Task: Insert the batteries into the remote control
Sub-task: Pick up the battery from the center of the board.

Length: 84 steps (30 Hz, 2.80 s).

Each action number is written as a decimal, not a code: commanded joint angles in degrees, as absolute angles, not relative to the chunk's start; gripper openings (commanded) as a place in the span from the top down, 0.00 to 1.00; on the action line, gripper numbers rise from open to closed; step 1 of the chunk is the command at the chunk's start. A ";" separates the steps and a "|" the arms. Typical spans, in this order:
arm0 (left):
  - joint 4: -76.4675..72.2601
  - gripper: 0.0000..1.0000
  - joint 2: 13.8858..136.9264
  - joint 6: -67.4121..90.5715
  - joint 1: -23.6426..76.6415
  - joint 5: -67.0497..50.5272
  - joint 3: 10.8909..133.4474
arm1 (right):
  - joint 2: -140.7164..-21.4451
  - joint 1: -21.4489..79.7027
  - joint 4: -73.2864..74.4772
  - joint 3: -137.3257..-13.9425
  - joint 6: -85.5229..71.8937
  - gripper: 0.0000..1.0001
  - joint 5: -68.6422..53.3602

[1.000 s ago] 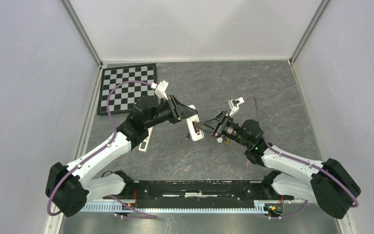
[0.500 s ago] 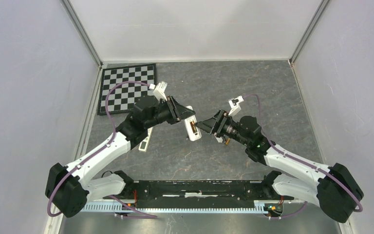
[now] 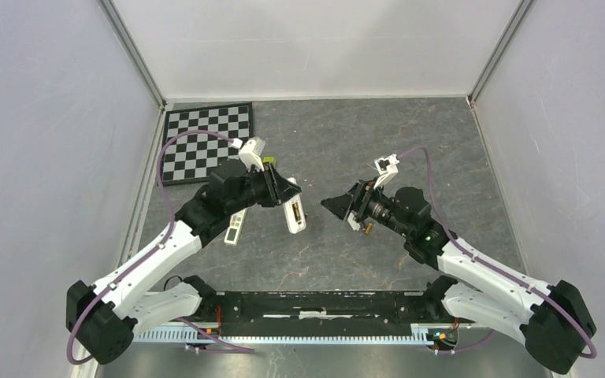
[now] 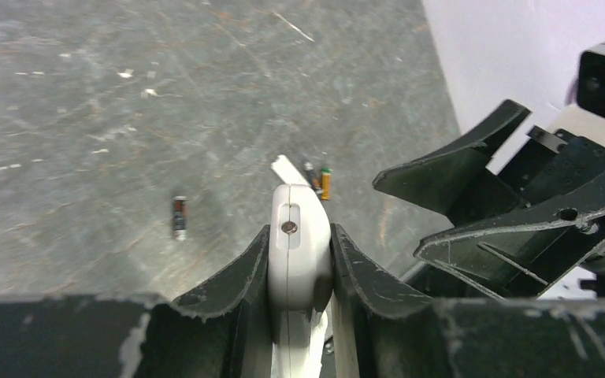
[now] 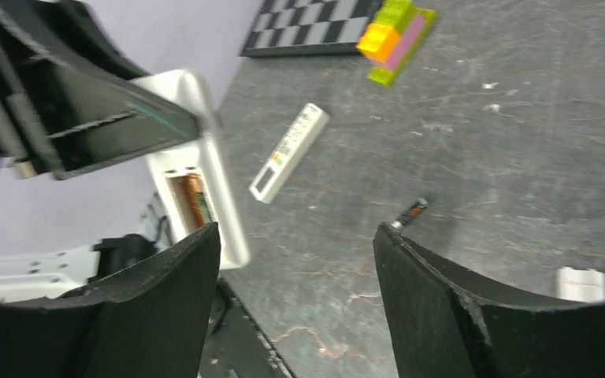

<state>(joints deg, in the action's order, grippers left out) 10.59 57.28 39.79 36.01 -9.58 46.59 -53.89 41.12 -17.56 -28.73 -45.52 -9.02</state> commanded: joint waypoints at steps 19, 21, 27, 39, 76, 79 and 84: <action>19.69 0.98 39.64 29.70 35.77 8.13 46.71 | -94.53 56.19 10.53 -58.52 -39.53 0.48 23.37; 19.55 0.98 38.58 29.71 35.78 8.60 46.45 | -97.54 56.75 11.67 -60.61 -40.56 0.48 24.77; 19.93 0.98 37.69 28.99 35.77 9.85 46.68 | -103.53 58.17 13.71 -64.22 -41.58 0.49 27.17; 20.63 0.98 38.96 29.06 35.79 11.11 46.76 | -108.08 59.59 14.01 -65.88 -39.88 0.52 28.37; 15.06 0.98 41.61 29.92 35.77 1.02 44.88 | -89.79 56.20 -7.29 -44.03 -24.98 0.95 20.43; 13.64 0.98 43.40 29.66 35.77 -3.00 44.74 | -82.85 54.67 -11.41 -38.44 -23.67 0.95 17.72; 6.98 0.98 45.15 31.73 35.77 -7.45 42.57 | -69.80 52.23 -17.42 -30.79 -23.04 0.95 12.45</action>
<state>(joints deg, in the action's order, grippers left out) 16.27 44.58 31.62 35.97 -1.72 44.14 -78.61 53.67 -7.62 -34.76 -25.12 17.23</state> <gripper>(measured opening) 0.339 0.096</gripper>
